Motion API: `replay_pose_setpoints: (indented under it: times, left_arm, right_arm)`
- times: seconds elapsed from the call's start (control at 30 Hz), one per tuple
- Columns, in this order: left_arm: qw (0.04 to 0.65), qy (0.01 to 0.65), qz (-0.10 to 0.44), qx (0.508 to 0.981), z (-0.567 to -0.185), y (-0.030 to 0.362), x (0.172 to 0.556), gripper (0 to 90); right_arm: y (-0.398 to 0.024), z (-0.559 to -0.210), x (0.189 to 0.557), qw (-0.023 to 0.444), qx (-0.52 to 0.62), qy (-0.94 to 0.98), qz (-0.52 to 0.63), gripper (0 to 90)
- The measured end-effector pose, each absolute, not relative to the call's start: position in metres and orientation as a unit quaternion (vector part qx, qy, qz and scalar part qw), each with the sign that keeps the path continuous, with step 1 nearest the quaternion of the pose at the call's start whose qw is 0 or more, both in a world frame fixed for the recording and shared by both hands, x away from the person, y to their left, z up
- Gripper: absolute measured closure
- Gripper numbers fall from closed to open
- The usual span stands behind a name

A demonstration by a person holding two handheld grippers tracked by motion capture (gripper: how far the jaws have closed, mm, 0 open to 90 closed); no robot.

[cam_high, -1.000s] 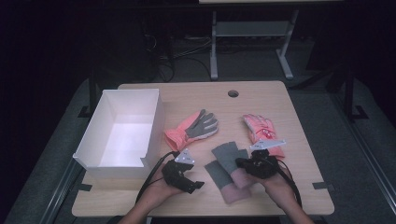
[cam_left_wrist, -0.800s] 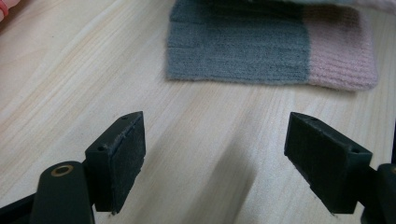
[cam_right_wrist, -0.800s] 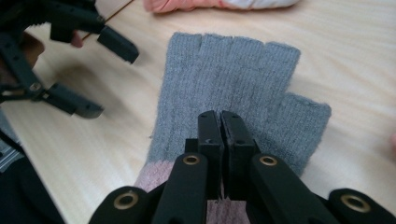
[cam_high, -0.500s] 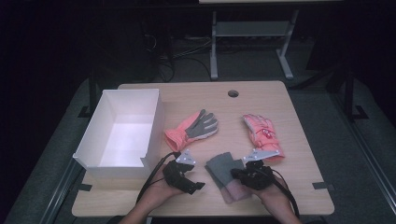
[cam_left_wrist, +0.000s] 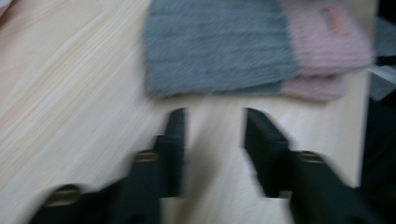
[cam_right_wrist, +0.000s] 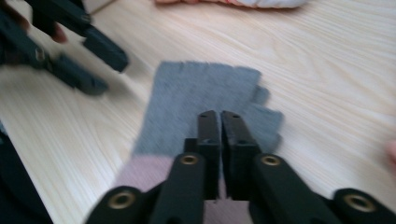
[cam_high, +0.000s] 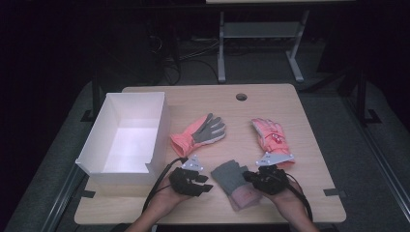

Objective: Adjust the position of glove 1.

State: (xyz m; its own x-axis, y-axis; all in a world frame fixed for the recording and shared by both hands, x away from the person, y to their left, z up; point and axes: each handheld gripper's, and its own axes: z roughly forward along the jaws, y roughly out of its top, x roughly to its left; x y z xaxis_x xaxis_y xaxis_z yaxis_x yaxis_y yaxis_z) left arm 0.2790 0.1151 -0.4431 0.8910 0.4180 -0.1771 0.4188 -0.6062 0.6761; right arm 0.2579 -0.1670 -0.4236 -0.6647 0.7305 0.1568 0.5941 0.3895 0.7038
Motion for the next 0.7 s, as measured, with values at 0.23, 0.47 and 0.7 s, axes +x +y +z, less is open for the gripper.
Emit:
replay_pose_setpoints:
  times: [0.23,0.47,0.7]
  left_arm:
    - [0.368,0.197,-0.026,0.908,-0.446,0.09,0.263,89.6]
    - [0.355,0.166,-0.042,0.919,-0.452,0.065,0.248,89.6]
    - [0.337,0.152,-0.042,0.928,-0.458,0.052,0.244,89.6]
  right_arm:
    - [-0.194,-0.429,0.253,0.094,0.394,0.842,0.356,90.0]
    - [-0.209,-0.44,0.244,0.085,0.396,0.854,0.328,90.0]
    - [-0.206,-0.444,0.239,0.065,0.384,0.865,0.317,90.0]
